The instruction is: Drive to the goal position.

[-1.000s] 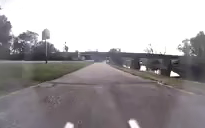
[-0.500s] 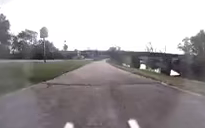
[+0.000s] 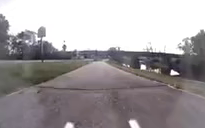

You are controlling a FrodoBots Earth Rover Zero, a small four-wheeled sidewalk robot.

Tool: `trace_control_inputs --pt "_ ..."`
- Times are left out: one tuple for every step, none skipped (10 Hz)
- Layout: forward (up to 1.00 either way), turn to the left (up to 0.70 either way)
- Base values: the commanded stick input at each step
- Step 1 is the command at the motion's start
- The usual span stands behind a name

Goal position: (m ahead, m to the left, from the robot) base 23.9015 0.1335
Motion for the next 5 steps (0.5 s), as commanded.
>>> trace_control_inputs --pt "0.70 0.00" --pt "0.70 0.00" --pt "0.70 0.00" --pt "0.70 0.00" --pt "0.70 0.00"
